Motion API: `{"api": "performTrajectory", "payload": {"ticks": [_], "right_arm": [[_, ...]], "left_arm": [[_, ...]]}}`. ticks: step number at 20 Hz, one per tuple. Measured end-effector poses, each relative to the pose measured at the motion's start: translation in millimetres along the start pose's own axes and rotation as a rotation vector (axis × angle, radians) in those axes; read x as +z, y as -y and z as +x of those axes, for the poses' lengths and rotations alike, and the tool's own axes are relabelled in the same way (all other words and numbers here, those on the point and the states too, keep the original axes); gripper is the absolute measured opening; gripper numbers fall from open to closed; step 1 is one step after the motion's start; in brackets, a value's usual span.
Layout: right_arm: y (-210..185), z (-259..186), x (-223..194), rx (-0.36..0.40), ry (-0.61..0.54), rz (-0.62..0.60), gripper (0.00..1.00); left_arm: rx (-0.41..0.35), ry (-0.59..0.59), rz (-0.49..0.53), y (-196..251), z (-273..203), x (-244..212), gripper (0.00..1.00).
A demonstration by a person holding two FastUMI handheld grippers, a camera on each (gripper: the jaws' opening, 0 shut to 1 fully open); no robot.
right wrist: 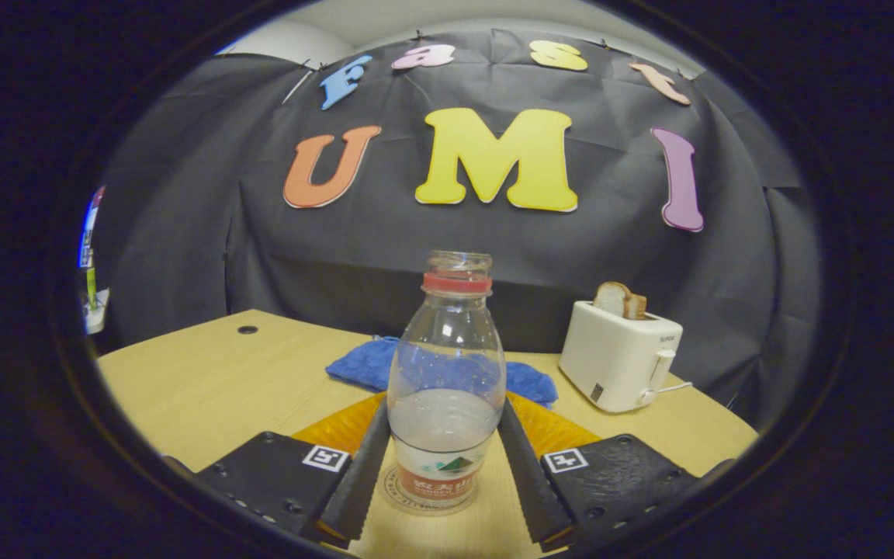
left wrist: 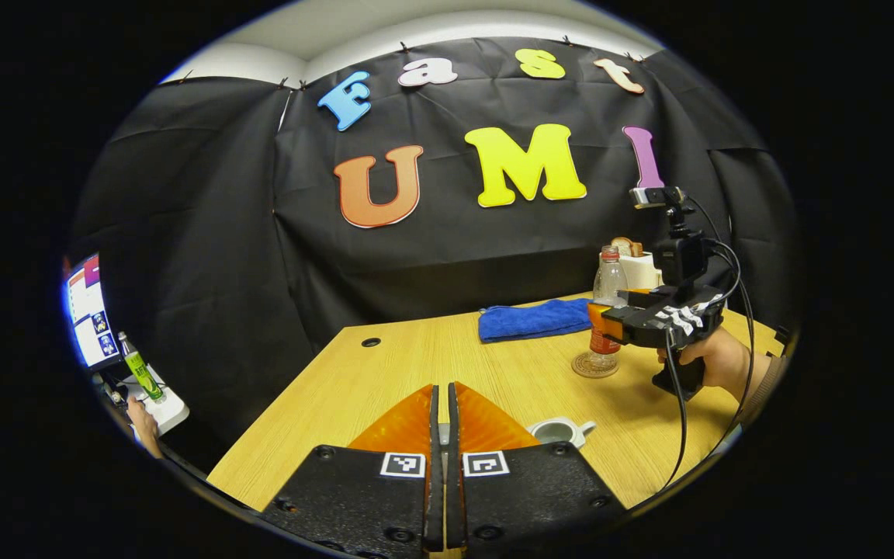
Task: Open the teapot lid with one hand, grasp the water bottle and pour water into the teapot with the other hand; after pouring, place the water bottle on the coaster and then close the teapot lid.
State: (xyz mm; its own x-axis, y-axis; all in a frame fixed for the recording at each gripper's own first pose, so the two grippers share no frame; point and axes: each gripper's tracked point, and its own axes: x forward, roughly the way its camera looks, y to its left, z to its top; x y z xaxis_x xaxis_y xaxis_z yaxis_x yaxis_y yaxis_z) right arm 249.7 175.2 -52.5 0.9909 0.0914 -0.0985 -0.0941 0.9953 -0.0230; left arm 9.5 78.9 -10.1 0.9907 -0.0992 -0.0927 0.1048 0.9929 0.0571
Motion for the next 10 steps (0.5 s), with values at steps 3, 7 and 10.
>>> {"api": "performTrajectory", "payload": {"ticks": [3, 7, 10], "right_arm": [[-6.8, 5.5, -7.1, 0.004, -0.017, 0.018, 0.76], [-7.3, 7.6, -8.7, -0.003, -0.019, 0.001, 0.77], [-10.9, 10.1, -13.3, 0.014, -0.042, -0.008, 0.83]], "left_arm": [[0.007, -0.006, -0.002, -3.4, -0.3, -1.2, 0.04], [0.000, 0.001, -0.002, -0.7, -2.0, 1.1, 0.04], [-0.005, 0.002, 0.005, 2.8, -2.4, 1.8, 0.04]]}}
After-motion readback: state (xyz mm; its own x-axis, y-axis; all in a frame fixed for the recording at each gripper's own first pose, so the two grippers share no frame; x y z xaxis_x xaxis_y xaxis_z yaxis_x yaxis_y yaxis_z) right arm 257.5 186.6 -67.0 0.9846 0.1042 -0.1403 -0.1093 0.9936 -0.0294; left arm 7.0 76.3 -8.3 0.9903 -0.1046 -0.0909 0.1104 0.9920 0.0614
